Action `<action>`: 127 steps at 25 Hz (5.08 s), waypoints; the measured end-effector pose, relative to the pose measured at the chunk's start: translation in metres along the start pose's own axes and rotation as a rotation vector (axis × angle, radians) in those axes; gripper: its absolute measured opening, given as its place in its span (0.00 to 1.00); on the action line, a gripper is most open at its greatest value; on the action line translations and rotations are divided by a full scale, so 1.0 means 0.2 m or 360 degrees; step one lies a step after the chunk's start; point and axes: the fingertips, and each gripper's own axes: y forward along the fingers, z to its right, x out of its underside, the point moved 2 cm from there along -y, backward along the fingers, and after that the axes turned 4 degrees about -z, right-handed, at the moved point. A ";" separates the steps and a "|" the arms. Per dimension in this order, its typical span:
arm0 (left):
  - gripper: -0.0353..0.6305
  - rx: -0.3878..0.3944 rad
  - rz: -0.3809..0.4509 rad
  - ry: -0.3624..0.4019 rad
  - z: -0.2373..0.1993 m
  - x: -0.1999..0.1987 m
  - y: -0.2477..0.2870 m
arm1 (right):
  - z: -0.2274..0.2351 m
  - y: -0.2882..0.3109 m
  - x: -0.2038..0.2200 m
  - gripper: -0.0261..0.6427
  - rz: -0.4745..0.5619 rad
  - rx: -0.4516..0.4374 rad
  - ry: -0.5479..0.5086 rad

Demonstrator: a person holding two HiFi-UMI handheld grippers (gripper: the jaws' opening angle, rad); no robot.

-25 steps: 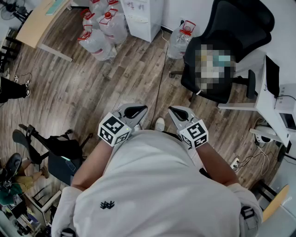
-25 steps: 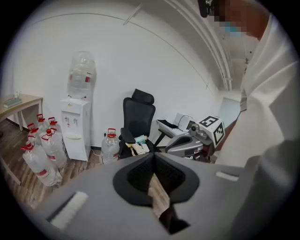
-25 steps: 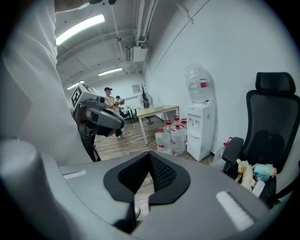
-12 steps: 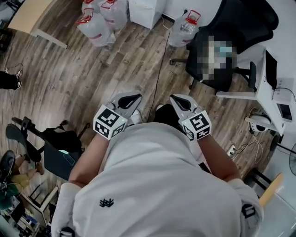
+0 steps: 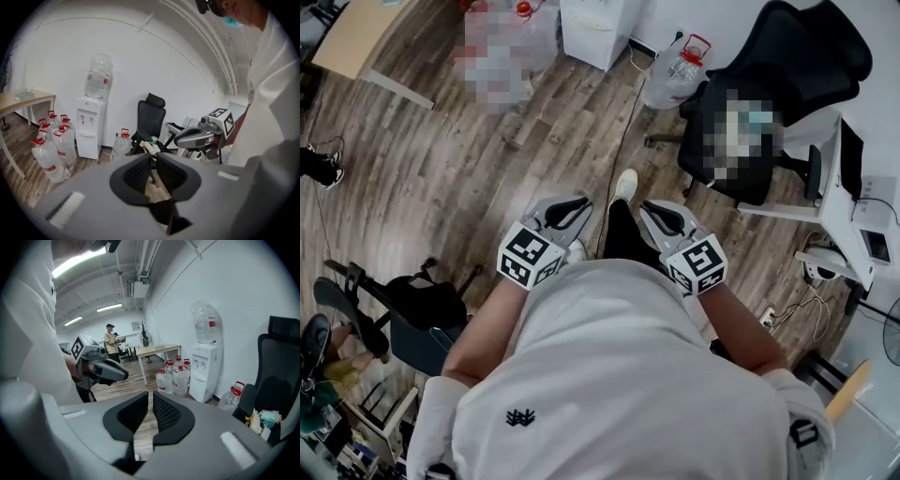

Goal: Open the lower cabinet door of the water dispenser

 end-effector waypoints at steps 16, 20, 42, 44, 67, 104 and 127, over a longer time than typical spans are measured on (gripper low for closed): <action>0.26 -0.0163 -0.0248 -0.0191 -0.69 -0.56 1.06 | 1.16 0.35 -0.28 0.06 0.0007 -0.0084 0.0091; 0.26 -0.0253 -0.0321 -0.0260 -0.90 -0.60 1.31 | 1.33 0.43 -0.29 0.06 -0.0014 -0.0076 0.0153; 0.31 -0.0857 -0.0584 -0.0442 -2.62 -0.18 2.89 | 2.07 1.30 0.08 0.06 -0.0272 0.0255 0.0694; 0.31 -0.0911 -0.0568 -0.0503 -2.74 -0.12 2.97 | 2.11 1.38 0.14 0.06 -0.0297 0.0259 0.0720; 0.48 -0.1414 -0.0299 -0.0911 -3.36 0.12 3.32 | 2.18 1.64 0.48 0.06 -0.0425 0.0063 0.0842; 0.53 -0.1339 -0.0372 -0.0789 -3.32 0.27 3.06 | 2.14 1.69 0.47 0.06 -0.0420 -0.0027 0.0702; 0.46 -0.1338 -0.0512 -0.0788 -3.36 0.64 2.49 | 1.98 1.90 0.28 0.06 -0.0436 -0.0200 0.0442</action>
